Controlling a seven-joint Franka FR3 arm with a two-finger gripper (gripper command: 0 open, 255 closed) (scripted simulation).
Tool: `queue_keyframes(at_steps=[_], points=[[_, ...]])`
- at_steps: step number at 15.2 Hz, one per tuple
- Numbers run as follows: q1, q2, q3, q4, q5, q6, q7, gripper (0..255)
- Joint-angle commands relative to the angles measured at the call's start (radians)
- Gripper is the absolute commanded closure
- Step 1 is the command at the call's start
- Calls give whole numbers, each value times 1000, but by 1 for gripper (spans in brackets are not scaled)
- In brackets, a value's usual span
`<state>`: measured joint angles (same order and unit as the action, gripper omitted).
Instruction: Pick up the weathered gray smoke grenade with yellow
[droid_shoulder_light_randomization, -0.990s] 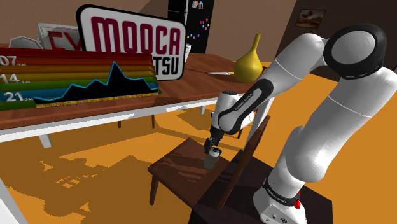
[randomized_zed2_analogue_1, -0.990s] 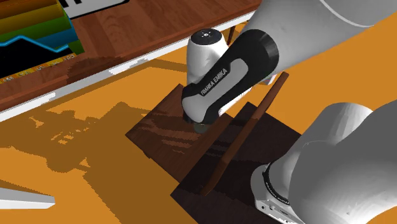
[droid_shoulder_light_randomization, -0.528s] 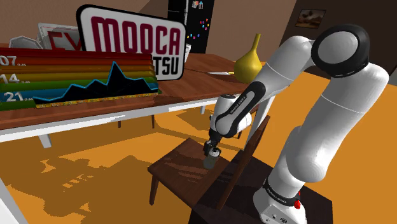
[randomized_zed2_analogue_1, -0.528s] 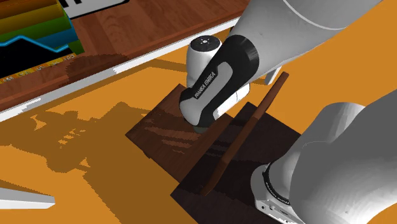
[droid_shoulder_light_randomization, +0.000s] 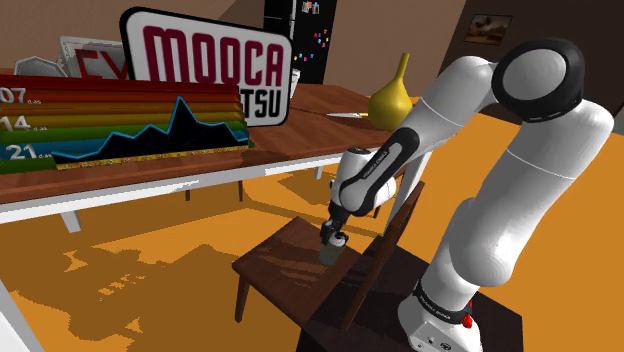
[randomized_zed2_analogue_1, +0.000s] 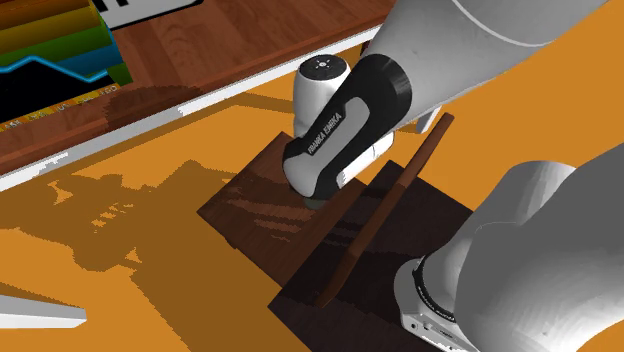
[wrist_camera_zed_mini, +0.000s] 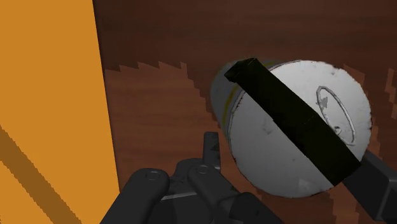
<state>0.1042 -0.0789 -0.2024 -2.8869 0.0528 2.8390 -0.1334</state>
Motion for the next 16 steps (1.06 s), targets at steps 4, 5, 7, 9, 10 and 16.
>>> queue_keyframes(at_steps=[4, 5, 7, 9, 10, 16], points=[[-23, -94, 8, -2, -57, -92, 41, 255], [-27, -114, 10, -2, -65, -112, 47, 255], [-35, -153, 15, 1, -78, -153, 57, 255], [-41, -190, 20, 4, -87, -194, 65, 255], [-44, -208, 22, 7, -91, -214, 68, 255], [-52, -278, 30, 20, -103, -297, 78, 255]])
